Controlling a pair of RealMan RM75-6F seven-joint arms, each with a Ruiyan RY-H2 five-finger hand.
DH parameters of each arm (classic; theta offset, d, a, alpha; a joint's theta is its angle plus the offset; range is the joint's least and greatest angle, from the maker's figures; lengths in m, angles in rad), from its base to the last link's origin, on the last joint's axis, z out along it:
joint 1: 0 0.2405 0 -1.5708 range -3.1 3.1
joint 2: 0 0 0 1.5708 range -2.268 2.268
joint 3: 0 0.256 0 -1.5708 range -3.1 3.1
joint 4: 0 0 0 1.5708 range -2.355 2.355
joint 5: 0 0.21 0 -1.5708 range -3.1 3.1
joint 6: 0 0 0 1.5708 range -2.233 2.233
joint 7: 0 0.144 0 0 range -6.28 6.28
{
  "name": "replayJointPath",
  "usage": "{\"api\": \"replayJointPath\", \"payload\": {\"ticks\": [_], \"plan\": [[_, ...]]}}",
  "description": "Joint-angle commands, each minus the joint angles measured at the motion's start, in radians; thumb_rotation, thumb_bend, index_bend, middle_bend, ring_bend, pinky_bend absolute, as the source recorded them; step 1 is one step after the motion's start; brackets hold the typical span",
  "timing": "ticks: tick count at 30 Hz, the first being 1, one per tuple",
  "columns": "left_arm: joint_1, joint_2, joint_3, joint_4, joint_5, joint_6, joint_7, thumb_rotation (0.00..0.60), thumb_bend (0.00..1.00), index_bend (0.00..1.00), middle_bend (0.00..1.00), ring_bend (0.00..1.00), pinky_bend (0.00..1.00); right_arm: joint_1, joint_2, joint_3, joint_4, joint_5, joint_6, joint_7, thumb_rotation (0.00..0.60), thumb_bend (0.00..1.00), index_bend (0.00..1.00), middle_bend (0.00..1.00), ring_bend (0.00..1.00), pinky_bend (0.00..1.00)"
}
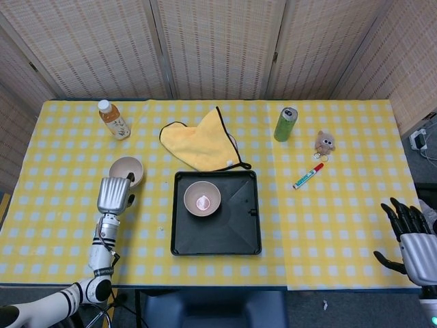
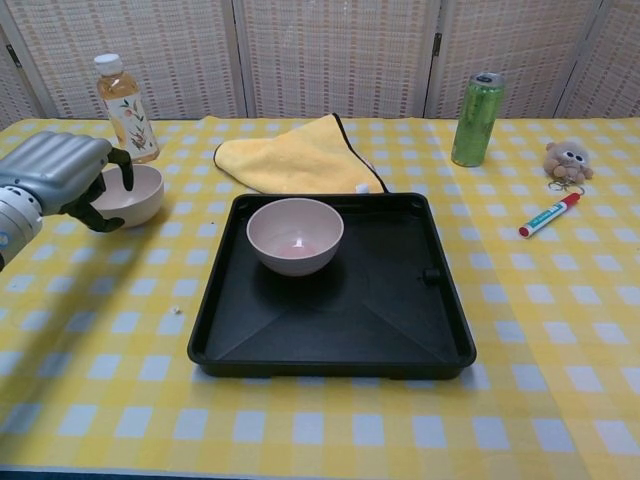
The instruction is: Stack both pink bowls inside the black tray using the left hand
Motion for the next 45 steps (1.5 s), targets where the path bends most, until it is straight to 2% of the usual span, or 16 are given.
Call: {"api": "replayJointPath", "payload": {"ticks": [1, 6, 10, 15, 21, 28, 34, 39, 45], "plan": [[-0.012, -0.010, -0.007, 0.039, -0.028, -0.027, -0.011, 0.600, 0.28, 0.46, 1.00, 1.00, 1.00, 0.000, -0.001, 0.001, 0.001, 0.003, -0.001, -0.002, 0.600, 0.21, 0.00, 0.00, 0.00, 0.00], [-0.023, -0.017, -0.011, 0.088, -0.051, -0.050, -0.030, 0.600, 0.29, 0.47, 1.00, 1.00, 1.00, 0.003, -0.007, 0.004, 0.002, 0.011, -0.009, -0.010, 0.600, 0.21, 0.00, 0.00, 0.00, 0.00], [-0.030, -0.022, -0.014, 0.115, -0.064, -0.065, -0.054, 0.600, 0.34, 0.48, 1.00, 1.00, 1.00, 0.008, -0.012, 0.005, 0.000, 0.024, -0.026, -0.025, 0.600, 0.21, 0.00, 0.00, 0.00, 0.00], [-0.034, -0.024, -0.011, 0.123, -0.078, -0.085, -0.074, 0.600, 0.40, 0.51, 1.00, 1.00, 1.00, 0.006, -0.011, 0.007, -0.002, 0.027, -0.020, -0.028, 0.600, 0.21, 0.00, 0.00, 0.00, 0.00], [-0.045, -0.033, 0.001, 0.137, -0.083, -0.108, -0.083, 0.600, 0.41, 0.54, 1.00, 1.00, 1.00, 0.008, -0.012, 0.003, -0.003, 0.020, -0.025, -0.029, 0.600, 0.21, 0.00, 0.00, 0.00, 0.00], [-0.059, -0.055, 0.009, 0.182, -0.061, -0.086, -0.106, 0.600, 0.43, 0.65, 1.00, 1.00, 1.00, 0.009, -0.007, 0.001, -0.001, 0.021, -0.031, -0.024, 0.600, 0.21, 0.00, 0.00, 0.00, 0.00], [-0.062, -0.060, 0.012, 0.205, -0.046, -0.070, -0.126, 0.600, 0.45, 0.68, 1.00, 1.00, 1.00, 0.021, -0.003, -0.005, -0.004, 0.017, -0.056, -0.023, 0.600, 0.21, 0.00, 0.00, 0.00, 0.00], [-0.048, -0.034, 0.027, 0.137, -0.015, -0.021, -0.116, 0.600, 0.46, 0.68, 1.00, 1.00, 1.00, 0.022, -0.005, -0.004, -0.004, 0.022, -0.058, -0.026, 0.600, 0.21, 0.00, 0.00, 0.00, 0.00], [-0.023, 0.030, 0.051, -0.059, 0.018, 0.051, -0.030, 0.600, 0.46, 0.68, 1.00, 1.00, 1.00, 0.022, -0.005, -0.014, -0.008, 0.003, -0.057, -0.028, 0.600, 0.21, 0.00, 0.00, 0.00, 0.00]]}}
